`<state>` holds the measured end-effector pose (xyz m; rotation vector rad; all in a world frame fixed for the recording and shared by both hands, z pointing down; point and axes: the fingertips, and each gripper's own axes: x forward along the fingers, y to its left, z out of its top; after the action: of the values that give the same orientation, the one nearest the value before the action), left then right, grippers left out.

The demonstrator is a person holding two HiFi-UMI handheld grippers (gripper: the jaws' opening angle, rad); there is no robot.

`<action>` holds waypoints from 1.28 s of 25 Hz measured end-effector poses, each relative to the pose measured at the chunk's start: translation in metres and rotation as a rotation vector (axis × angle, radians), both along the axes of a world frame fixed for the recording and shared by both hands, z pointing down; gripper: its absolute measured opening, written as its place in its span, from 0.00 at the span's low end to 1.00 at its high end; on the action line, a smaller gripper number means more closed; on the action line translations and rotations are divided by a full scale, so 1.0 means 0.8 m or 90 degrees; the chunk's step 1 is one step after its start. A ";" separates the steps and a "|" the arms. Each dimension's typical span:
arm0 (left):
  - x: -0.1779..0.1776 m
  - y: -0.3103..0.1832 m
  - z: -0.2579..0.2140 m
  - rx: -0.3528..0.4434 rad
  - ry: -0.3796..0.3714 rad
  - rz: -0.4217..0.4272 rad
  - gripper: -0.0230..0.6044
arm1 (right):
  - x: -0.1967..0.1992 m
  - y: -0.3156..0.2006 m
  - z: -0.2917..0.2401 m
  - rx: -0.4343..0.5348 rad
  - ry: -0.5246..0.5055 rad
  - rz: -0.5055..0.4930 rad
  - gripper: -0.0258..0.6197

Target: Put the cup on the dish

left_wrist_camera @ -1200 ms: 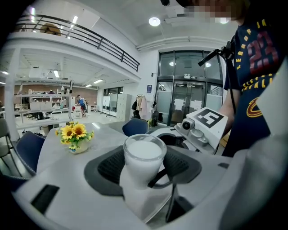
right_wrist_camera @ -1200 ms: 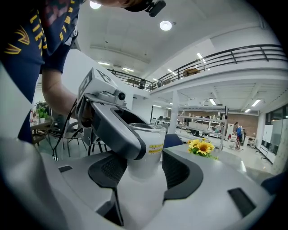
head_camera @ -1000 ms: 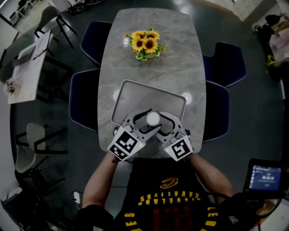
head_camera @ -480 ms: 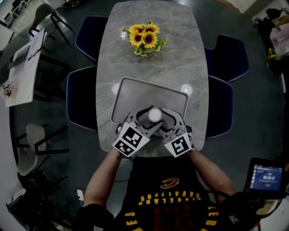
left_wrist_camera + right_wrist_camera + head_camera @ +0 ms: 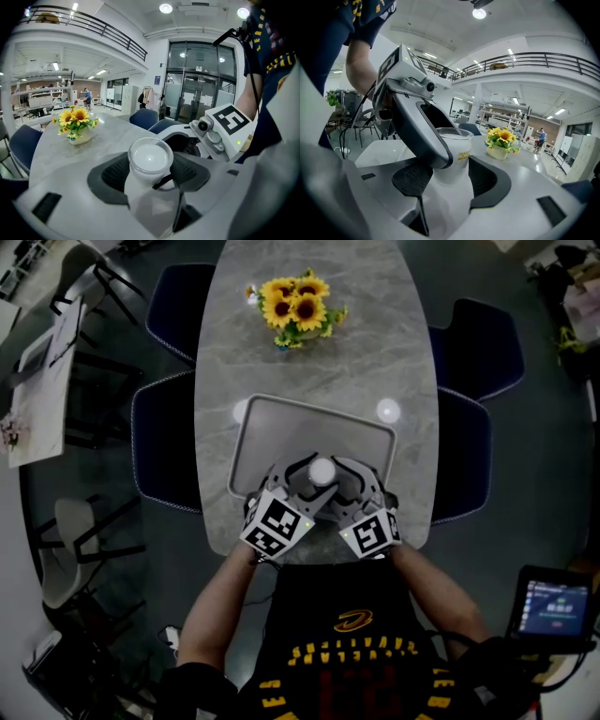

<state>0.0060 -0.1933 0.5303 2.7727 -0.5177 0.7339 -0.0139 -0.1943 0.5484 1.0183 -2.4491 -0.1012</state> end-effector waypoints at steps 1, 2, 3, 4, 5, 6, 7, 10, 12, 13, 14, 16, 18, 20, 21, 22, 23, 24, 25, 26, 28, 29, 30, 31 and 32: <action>0.000 0.000 0.002 0.002 -0.001 0.001 0.46 | 0.000 -0.001 0.001 0.001 0.001 0.003 0.42; 0.001 0.000 0.006 0.004 -0.003 0.003 0.46 | 0.000 -0.002 0.003 0.000 0.001 0.004 0.42; 0.001 0.000 0.011 0.004 -0.005 0.005 0.46 | 0.000 -0.003 0.006 0.000 0.002 0.006 0.42; 0.001 -0.001 0.016 0.005 -0.009 0.007 0.46 | 0.000 -0.004 0.009 -0.002 0.003 0.007 0.42; 0.001 -0.001 0.020 0.004 -0.016 0.009 0.46 | 0.000 -0.006 0.012 -0.004 0.006 0.008 0.42; 0.000 -0.002 0.023 0.004 -0.024 0.011 0.46 | 0.000 -0.007 0.015 -0.008 0.009 0.010 0.42; 0.000 -0.003 0.026 0.003 -0.032 0.014 0.46 | -0.001 -0.008 0.018 -0.010 0.011 0.011 0.42; -0.001 -0.004 0.035 0.001 -0.049 0.021 0.46 | -0.002 -0.009 0.028 -0.023 0.018 0.015 0.42; -0.002 -0.004 0.042 -0.003 -0.057 0.024 0.46 | -0.003 -0.009 0.036 -0.036 0.027 0.017 0.42; -0.002 -0.004 0.045 -0.005 -0.060 0.026 0.46 | -0.003 -0.008 0.040 -0.042 0.031 0.018 0.42; -0.002 -0.004 0.049 -0.007 -0.064 0.026 0.46 | -0.003 -0.008 0.044 -0.048 0.034 0.018 0.42; -0.002 -0.004 0.056 -0.010 -0.072 0.027 0.46 | -0.003 -0.008 0.051 -0.060 0.044 0.019 0.42; -0.002 -0.005 0.064 -0.012 -0.082 0.028 0.46 | -0.003 -0.009 0.058 -0.071 0.060 0.019 0.42; -0.004 -0.007 0.070 -0.015 -0.093 0.028 0.46 | -0.003 -0.010 0.065 -0.080 0.080 0.023 0.42; -0.004 -0.007 0.073 -0.016 -0.097 0.028 0.46 | -0.003 -0.011 0.068 -0.084 0.086 0.028 0.42; -0.005 -0.008 0.074 -0.018 -0.099 0.027 0.46 | -0.004 -0.011 0.069 -0.087 0.089 0.032 0.42; -0.006 -0.008 0.075 -0.021 -0.099 0.026 0.46 | -0.004 -0.012 0.070 -0.090 0.090 0.035 0.42; -0.006 -0.009 0.076 -0.023 -0.097 0.024 0.46 | -0.004 -0.012 0.070 -0.092 0.089 0.036 0.42; -0.007 -0.009 0.076 -0.025 -0.095 0.023 0.46 | -0.005 -0.012 0.069 -0.093 0.089 0.037 0.42; -0.008 -0.010 0.077 -0.027 -0.094 0.021 0.46 | -0.005 -0.013 0.069 -0.092 0.090 0.038 0.42; -0.009 -0.011 0.079 -0.029 -0.092 0.017 0.46 | -0.005 -0.013 0.070 -0.091 0.094 0.039 0.42; -0.009 -0.011 0.080 -0.030 -0.092 0.016 0.46 | -0.005 -0.012 0.071 -0.092 0.096 0.040 0.42; -0.009 -0.012 0.082 -0.031 -0.092 0.014 0.46 | -0.005 -0.011 0.074 -0.095 0.100 0.040 0.42; -0.010 -0.013 0.084 -0.033 -0.093 0.013 0.46 | -0.004 -0.011 0.076 -0.099 0.103 0.039 0.42; -0.011 -0.014 0.086 -0.034 -0.093 0.011 0.46 | -0.004 -0.010 0.078 -0.103 0.105 0.037 0.42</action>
<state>-0.0026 -0.2046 0.5995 2.6907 -0.4929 0.9450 -0.0173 -0.2027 0.6109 0.9693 -2.2378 0.0305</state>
